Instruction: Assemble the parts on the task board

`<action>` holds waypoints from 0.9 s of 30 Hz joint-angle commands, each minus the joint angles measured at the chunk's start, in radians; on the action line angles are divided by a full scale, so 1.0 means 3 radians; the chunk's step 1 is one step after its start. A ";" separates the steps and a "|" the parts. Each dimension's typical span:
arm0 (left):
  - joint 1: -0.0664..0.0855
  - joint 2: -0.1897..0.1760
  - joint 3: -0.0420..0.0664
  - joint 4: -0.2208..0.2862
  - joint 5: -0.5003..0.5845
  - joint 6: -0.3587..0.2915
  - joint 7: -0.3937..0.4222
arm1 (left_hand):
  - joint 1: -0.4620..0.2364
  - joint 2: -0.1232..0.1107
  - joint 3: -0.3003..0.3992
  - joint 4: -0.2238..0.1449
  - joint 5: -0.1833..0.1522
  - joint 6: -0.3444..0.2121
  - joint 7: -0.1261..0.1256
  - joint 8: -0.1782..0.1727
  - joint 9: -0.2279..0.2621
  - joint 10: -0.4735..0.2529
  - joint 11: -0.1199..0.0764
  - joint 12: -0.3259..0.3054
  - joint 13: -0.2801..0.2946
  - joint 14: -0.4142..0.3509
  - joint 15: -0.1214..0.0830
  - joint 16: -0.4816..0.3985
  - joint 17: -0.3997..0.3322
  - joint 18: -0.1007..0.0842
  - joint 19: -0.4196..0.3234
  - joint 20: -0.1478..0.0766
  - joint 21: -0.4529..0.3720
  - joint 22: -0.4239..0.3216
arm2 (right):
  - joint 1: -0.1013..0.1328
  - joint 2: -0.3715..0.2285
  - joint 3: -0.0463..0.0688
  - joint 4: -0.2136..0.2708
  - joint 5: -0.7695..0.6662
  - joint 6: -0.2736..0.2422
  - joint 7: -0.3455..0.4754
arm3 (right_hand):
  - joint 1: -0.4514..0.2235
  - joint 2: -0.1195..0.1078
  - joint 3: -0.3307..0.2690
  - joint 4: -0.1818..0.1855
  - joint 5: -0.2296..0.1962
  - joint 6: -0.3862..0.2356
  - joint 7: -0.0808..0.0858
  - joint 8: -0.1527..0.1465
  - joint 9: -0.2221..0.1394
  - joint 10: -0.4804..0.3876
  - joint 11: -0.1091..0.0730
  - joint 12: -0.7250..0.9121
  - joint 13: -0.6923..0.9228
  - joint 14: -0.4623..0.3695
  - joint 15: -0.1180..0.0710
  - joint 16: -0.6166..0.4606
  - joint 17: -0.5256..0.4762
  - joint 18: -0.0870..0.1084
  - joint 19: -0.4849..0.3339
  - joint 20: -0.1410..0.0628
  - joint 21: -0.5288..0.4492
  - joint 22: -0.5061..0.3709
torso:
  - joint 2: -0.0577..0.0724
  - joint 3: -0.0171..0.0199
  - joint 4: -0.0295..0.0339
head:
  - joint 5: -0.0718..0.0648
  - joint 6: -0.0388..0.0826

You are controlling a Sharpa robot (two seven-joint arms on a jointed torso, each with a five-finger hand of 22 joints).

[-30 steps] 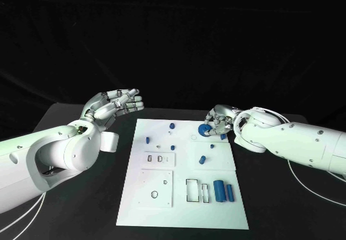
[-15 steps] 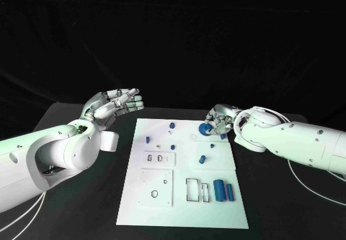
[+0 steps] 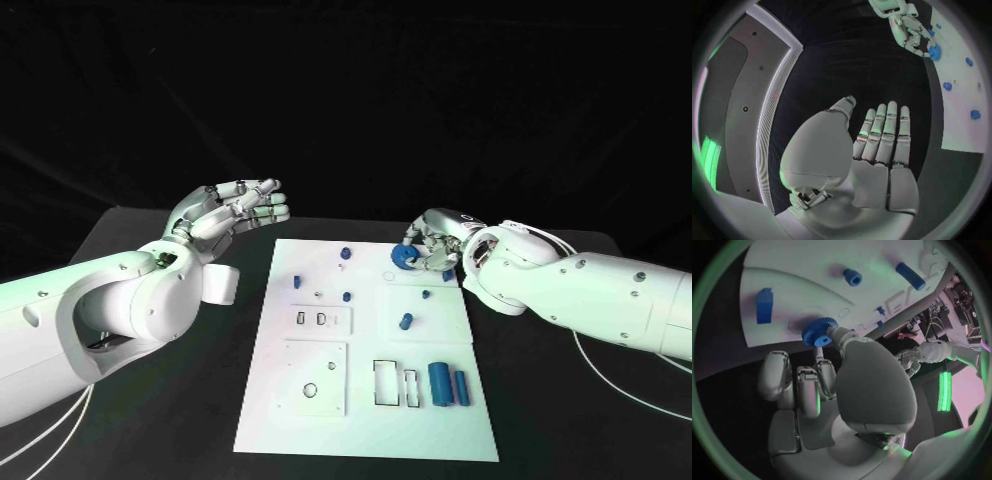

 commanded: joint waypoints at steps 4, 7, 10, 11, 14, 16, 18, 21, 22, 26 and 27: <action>0.0004 0.0009 0.0003 0.0003 0.0006 0.0063 0.0015 | 0.0024 0.0005 -0.0002 0.0014 -0.0021 -0.0021 0.0079 -0.0006 -0.0004 0.0005 0.0010 -0.0014 0.0000 -0.0002 0.0013 -0.0015 0.0003 0.0017 0.0020 0.0005 0.0007 -0.0003 | 0.0017 -0.0007 0.0008 0.0253 -0.0397 -0.0413 -0.0192 | -0.0040 0.0009 0.0024 -0.0007 0.0000 0.0307 -0.0137 0.0115 0.0064 0.0021 -0.0003 0.0011 0.0021 0.0325 -0.0022 0.0015 0.0775 -0.0027 0.0009 -0.0019 0.0010 0.0004 | -0.0005 -0.0003 -0.0004 | 0.0004 0.0011; 0.0004 0.0011 0.0003 0.0001 0.0006 0.0064 0.0015 | 0.0024 0.0005 -0.0002 0.0014 -0.0021 -0.0021 0.0079 -0.0006 -0.0004 0.0005 0.0010 -0.0014 0.0000 -0.0002 0.0013 -0.0015 0.0003 0.0017 0.0020 0.0005 0.0007 -0.0003 | 0.0032 0.0018 0.0011 0.0397 -0.0552 -0.0440 -0.0269 | -0.0046 0.0000 0.0026 -0.0008 0.0003 0.0304 -0.0137 0.0113 0.0065 0.0022 -0.0003 0.0013 0.0023 0.0327 -0.0022 0.0017 0.0783 -0.0029 0.0012 -0.0020 0.0013 0.0009 | -0.0002 -0.0005 -0.0002 | 0.0004 0.0014; 0.0004 0.0016 0.0002 -0.0002 0.0006 0.0065 0.0014 | 0.0024 0.0005 -0.0002 0.0014 -0.0021 -0.0021 0.0079 -0.0006 -0.0004 0.0005 0.0010 -0.0014 0.0000 -0.0002 0.0013 -0.0015 0.0003 0.0017 0.0020 0.0005 0.0007 -0.0003 | 0.0040 0.0084 0.0012 0.0463 -0.0683 -0.0424 -0.0321 | -0.0048 -0.0005 0.0028 -0.0010 0.0004 0.0302 -0.0136 0.0112 0.0065 0.0023 -0.0003 0.0014 0.0026 0.0327 -0.0022 0.0017 0.0783 -0.0030 0.0015 -0.0020 0.0017 0.0014 | -0.0001 -0.0006 0.0002 | 0.0000 0.0022; 0.0004 0.0018 0.0002 -0.0003 0.0006 0.0066 0.0014 | 0.0024 0.0005 -0.0002 0.0014 -0.0021 -0.0021 0.0079 -0.0006 -0.0004 0.0005 0.0010 -0.0014 0.0000 -0.0002 0.0013 -0.0015 0.0003 0.0017 0.0020 0.0005 0.0007 -0.0003 | 0.0042 0.0117 0.0012 0.0470 -0.0719 -0.0411 -0.0336 | -0.0049 -0.0008 0.0029 -0.0011 0.0004 0.0302 -0.0136 0.0111 0.0065 0.0024 -0.0003 0.0016 0.0027 0.0327 -0.0022 0.0018 0.0784 -0.0030 0.0016 -0.0020 0.0019 0.0016 | -0.0001 -0.0008 0.0004 | 0.0002 0.0021; 0.0004 0.0023 0.0002 -0.0005 0.0006 0.0069 0.0013 | 0.0024 0.0005 -0.0002 0.0014 -0.0021 -0.0021 0.0079 -0.0006 -0.0004 0.0005 0.0010 -0.0014 0.0000 -0.0002 0.0013 -0.0015 0.0003 0.0017 0.0020 0.0005 0.0007 -0.0003 | 0.0044 0.0229 0.0008 0.0451 -0.0805 -0.0373 -0.0372 | -0.0052 -0.0015 0.0031 -0.0013 0.0002 0.0299 -0.0136 0.0110 0.0065 0.0023 -0.0003 0.0013 0.0025 0.0327 -0.0022 0.0018 0.0784 -0.0030 0.0015 -0.0020 0.0016 0.0014 | 0.0002 -0.0009 0.0009 | 0.0000 0.0019; 0.0004 0.0025 0.0002 -0.0006 0.0006 0.0069 0.0012 | 0.0024 0.0005 -0.0002 0.0014 -0.0021 -0.0021 0.0079 -0.0006 -0.0004 0.0005 0.0010 -0.0014 0.0000 -0.0002 0.0013 -0.0015 0.0003 0.0017 0.0020 0.0005 0.0007 -0.0003 | 0.0042 0.0287 0.0004 0.0427 -0.0834 -0.0357 -0.0387 | -0.0052 -0.0015 0.0031 -0.0013 0.0002 0.0299 -0.0136 0.0110 0.0065 0.0023 -0.0003 0.0013 0.0025 0.0327 -0.0022 0.0018 0.0784 -0.0030 0.0015 -0.0020 0.0016 0.0014 | 0.0002 -0.0011 0.0011 | 0.0000 0.0019; 0.0004 0.0028 0.0002 -0.0008 0.0006 0.0069 0.0012 | 0.0024 0.0005 -0.0002 0.0014 -0.0021 -0.0021 0.0079 -0.0006 -0.0004 0.0005 0.0010 -0.0014 0.0000 -0.0002 0.0013 -0.0015 0.0003 0.0017 0.0020 0.0005 0.0007 -0.0003 | 0.0037 0.0364 -0.0001 0.0386 -0.0869 -0.0341 -0.0403 | -0.0052 -0.0017 0.0032 -0.0014 0.0001 0.0297 -0.0135 0.0108 0.0065 0.0020 -0.0003 0.0010 0.0022 0.0327 -0.0022 0.0018 0.0784 -0.0030 0.0015 -0.0021 0.0017 0.0014 | 0.0006 -0.0007 0.0009 | 0.0005 0.0021; 0.0004 0.0033 0.0002 -0.0009 0.0006 0.0071 0.0011 | 0.0024 0.0005 -0.0002 0.0014 -0.0021 -0.0021 0.0079 -0.0006 -0.0004 0.0005 0.0010 -0.0014 0.0000 -0.0002 0.0013 -0.0015 0.0003 0.0017 0.0020 0.0005 0.0007 -0.0003 | 0.0023 0.0480 -0.0012 0.0307 -0.0904 -0.0312 -0.0419 | -0.0051 -0.0020 0.0040 -0.0018 0.0003 0.0292 -0.0134 0.0105 0.0064 0.0019 -0.0002 0.0008 0.0021 0.0326 -0.0022 0.0017 0.0780 -0.0028 0.0011 -0.0021 0.0009 0.0007 | 0.0007 -0.0007 0.0008 | 0.0007 0.0020; 0.0004 0.0034 0.0002 -0.0009 0.0006 0.0072 0.0011 | 0.0024 0.0005 -0.0002 0.0014 -0.0021 -0.0021 0.0079 -0.0006 -0.0004 0.0005 0.0010 -0.0014 0.0000 -0.0002 0.0013 -0.0015 0.0003 0.0017 0.0020 0.0005 0.0007 -0.0003 | 0.0017 0.0519 -0.0016 0.0277 -0.0915 -0.0302 -0.0424 | -0.0051 -0.0020 0.0040 -0.0018 0.0003 0.0292 -0.0134 0.0105 0.0064 0.0019 -0.0002 0.0008 0.0021 0.0326 -0.0022 0.0017 0.0780 -0.0028 0.0011 -0.0021 0.0009 0.0007 | 0.0008 -0.0009 0.0010 | 0.0005 0.0020; 0.0004 0.0040 0.0002 -0.0010 0.0006 0.0074 0.0011 | 0.0024 0.0005 -0.0002 0.0014 -0.0021 -0.0021 0.0079 -0.0006 -0.0004 0.0005 0.0010 -0.0014 0.0000 -0.0002 0.0013 -0.0015 0.0003 0.0017 0.0020 0.0005 0.0007 -0.0003 | -0.0014 0.0653 -0.0028 0.0153 -0.0941 -0.0271 -0.0427 | -0.0051 -0.0020 0.0046 -0.0020 0.0006 0.0288 -0.0133 0.0102 0.0064 0.0018 -0.0002 0.0008 0.0021 0.0326 -0.0022 0.0016 0.0778 -0.0027 0.0009 -0.0021 0.0005 0.0004 | 0.0009 -0.0009 0.0009 | 0.0007 0.0013; 0.0004 0.0042 0.0002 -0.0011 0.0006 0.0074 0.0010 | 0.0025 0.0008 0.0000 0.0023 -0.0022 -0.0020 0.0079 -0.0006 -0.0003 0.0011 0.0010 -0.0023 0.0000 -0.0003 0.0013 -0.0019 0.0008 0.0017 0.0021 0.0006 0.0005 -0.0008 | -0.0025 0.0684 -0.0030 0.0122 -0.0945 -0.0268 -0.0425 | -0.0051 -0.0020 0.0046 -0.0020 0.0006 0.0288 -0.0133 0.0102 0.0064 0.0018 -0.0002 0.0008 0.0021 0.0326 -0.0022 0.0016 0.0778 -0.0027 0.0009 -0.0021 0.0005 0.0004 | 0.0009 -0.0008 0.0005 | 0.0009 0.0013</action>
